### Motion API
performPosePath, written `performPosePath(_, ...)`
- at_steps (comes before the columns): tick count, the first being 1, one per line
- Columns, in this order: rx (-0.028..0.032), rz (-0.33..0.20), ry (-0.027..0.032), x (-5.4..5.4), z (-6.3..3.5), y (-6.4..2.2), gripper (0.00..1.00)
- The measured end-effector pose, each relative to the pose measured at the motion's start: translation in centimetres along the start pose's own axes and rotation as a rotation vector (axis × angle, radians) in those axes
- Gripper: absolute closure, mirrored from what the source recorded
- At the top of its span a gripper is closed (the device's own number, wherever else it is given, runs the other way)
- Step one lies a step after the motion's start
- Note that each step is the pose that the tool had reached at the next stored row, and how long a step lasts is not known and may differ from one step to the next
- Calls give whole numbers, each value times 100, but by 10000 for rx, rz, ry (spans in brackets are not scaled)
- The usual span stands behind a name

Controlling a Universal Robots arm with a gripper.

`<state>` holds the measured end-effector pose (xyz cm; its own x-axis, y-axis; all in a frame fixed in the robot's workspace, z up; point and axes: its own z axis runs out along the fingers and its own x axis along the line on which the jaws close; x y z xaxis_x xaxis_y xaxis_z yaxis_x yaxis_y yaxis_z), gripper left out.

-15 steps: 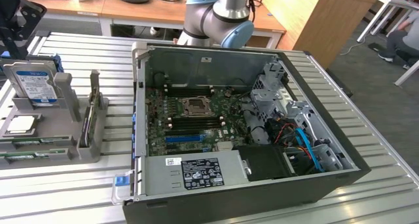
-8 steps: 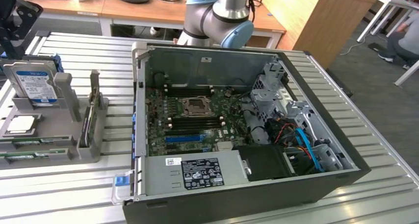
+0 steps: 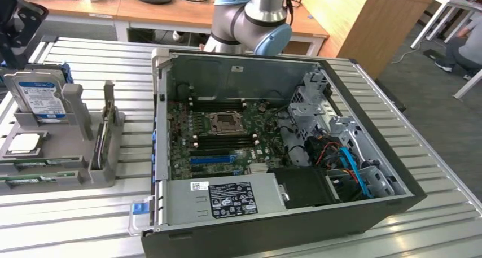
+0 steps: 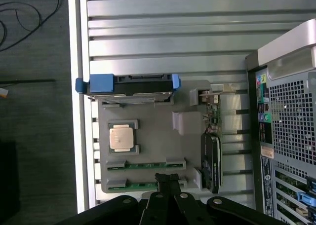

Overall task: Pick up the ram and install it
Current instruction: 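Reach for the ram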

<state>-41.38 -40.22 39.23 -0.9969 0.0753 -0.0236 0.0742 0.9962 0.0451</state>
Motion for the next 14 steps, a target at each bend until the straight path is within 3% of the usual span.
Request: performPosePath(14,0,0,0,-2,-6,-128,89)
